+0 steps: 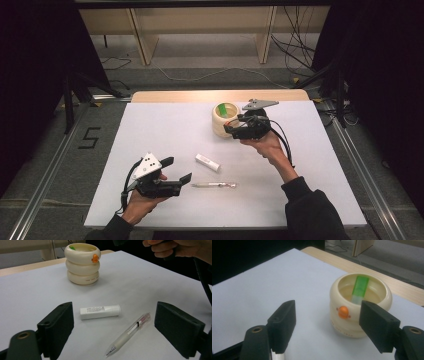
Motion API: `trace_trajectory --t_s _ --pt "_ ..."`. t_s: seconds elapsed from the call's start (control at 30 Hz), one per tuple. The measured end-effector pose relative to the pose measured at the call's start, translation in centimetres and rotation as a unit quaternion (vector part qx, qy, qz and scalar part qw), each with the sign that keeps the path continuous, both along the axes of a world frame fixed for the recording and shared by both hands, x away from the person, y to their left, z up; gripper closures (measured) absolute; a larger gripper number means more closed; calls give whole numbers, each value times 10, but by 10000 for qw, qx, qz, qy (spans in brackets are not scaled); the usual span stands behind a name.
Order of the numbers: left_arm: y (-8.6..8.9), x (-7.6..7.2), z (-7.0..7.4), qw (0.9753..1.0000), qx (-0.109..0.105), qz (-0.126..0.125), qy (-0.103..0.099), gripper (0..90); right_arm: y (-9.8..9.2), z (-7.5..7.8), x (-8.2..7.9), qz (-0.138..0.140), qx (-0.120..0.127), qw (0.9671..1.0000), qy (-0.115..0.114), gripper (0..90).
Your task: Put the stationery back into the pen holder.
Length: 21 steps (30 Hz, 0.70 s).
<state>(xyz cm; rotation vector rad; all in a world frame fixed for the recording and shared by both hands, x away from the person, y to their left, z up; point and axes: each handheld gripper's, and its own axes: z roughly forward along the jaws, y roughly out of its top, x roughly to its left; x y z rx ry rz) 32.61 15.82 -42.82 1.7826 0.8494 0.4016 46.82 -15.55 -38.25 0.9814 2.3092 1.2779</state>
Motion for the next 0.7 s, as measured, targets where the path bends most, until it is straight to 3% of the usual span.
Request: trace_trajectory --t_s 0.27,0.5,0.7 --pt "1 0 1 10000 -26 73 -24 153 4 -6 -31 421 -33 9990 127 302" --pt "3 0 1 9999 -55 85 -19 153 14 -14 -47 711 -369 9963 319 298" --pt "3 0 1 9999 -85 102 -43 153 24 -17 -56 980 -471 9929 478 296"
